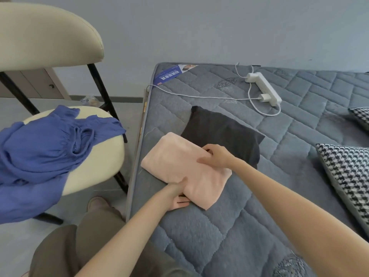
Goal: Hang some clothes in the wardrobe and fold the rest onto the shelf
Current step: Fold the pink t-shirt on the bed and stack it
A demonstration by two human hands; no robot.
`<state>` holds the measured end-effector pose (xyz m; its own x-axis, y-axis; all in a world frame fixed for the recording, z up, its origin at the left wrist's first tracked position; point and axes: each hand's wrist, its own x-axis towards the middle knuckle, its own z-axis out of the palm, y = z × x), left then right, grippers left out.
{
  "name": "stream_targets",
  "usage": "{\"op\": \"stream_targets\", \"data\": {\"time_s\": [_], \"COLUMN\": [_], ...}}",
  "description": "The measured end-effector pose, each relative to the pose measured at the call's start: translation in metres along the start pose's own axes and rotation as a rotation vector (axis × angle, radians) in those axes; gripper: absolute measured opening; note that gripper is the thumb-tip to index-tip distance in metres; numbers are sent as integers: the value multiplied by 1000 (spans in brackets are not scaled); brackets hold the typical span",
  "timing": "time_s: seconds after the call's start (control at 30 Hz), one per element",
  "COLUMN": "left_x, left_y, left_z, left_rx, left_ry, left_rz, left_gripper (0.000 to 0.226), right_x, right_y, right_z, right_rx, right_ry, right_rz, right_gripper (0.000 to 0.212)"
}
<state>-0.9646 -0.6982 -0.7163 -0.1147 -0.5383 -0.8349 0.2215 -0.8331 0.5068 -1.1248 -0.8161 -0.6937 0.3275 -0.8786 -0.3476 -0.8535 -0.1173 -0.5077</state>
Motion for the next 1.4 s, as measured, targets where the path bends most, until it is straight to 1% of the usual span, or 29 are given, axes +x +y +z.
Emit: {"op": "stream_targets", "data": {"time_s": [0.1, 0.17, 0.2, 0.23, 0.3, 0.33, 0.37, 0.43, 0.47, 0.53, 0.57, 0.63, 0.67, 0.73, 0.83, 0.93, 1.03, 1.07, 1.13, 1.2, 1.27, 1.33, 1.4], "left_x": [-9, -15, -20, -22, -26, -27, -25, -17, -12, -3, 2, 15, 21, 28, 29, 31, 35, 36, 36, 30, 22, 11, 3], "left_y": [5, 11, 16, 20, 32, 38, 45, 57, 61, 66, 68, 68, 67, 65, 65, 69, 72, 72, 71, 71, 75, 86, 103], "left_z": [-13, -23, -26, -31, -38, -40, -43, -44, -43, -44, -47, -52, -56, -60, -59, -59, -61, -62, -64, -63, -62, -53, -40], "left_rx": [323, 565, 663, 766, 1031, 1121, 1128, 1073, 1085, 1124, 1098, 1005, 995, 996, 884, 860, 785, 730, 601, 525, 480, 415, 353], "left_ry": [64, 162, 238, 341, 624, 741, 801, 818, 813, 776, 737, 667, 646, 615, 579, 556, 498, 465, 417, 415, 424, 428, 424], "left_rz": [14, 72, 138, 239, 502, 609, 681, 762, 780, 748, 705, 612, 587, 587, 546, 506, 451, 443, 456, 494, 562, 634, 709], "left_gripper": [47, 53, 55, 55, 55, 53, 50, 37, 36, 48, 55, 64, 65, 65, 73, 78, 85, 84, 74, 64, 62, 61, 53], "right_x": [-23, -41, -49, -57, -69, -73, -77, -81, -82, -82, -82, -82, -82, -82, -78, -71, -70, -70, -74, -79, -82, -81, -76], "right_y": [8, 14, 17, 20, 22, 21, 19, 13, 9, 1, -3, -10, -12, -16, -19, -21, -20, -19, -17, -18, -21, -24, -25], "right_z": [6, 17, 23, 31, 47, 54, 61, 75, 81, 90, 93, 95, 94, 93, 89, 87, 85, 84, 81, 75, 66, 48, 25], "right_rx": [88, 159, 205, 264, 441, 559, 684, 899, 983, 1096, 1118, 1120, 1111, 1075, 1035, 1026, 1002, 1010, 1034, 1029, 997, 974, 975], "right_ry": [194, 314, 364, 401, 439, 448, 454, 453, 444, 427, 429, 441, 442, 436, 410, 400, 402, 405, 420, 441, 490, 549, 611], "right_rz": [71, 135, 174, 222, 354, 428, 496, 583, 607, 623, 621, 604, 598, 599, 635, 659, 648, 630, 578, 512, 429, 345, 281], "right_gripper": [36, 36, 40, 45, 60, 68, 75, 83, 85, 84, 82, 77, 76, 73, 69, 67, 66, 66, 64, 60, 57, 58, 57]}}
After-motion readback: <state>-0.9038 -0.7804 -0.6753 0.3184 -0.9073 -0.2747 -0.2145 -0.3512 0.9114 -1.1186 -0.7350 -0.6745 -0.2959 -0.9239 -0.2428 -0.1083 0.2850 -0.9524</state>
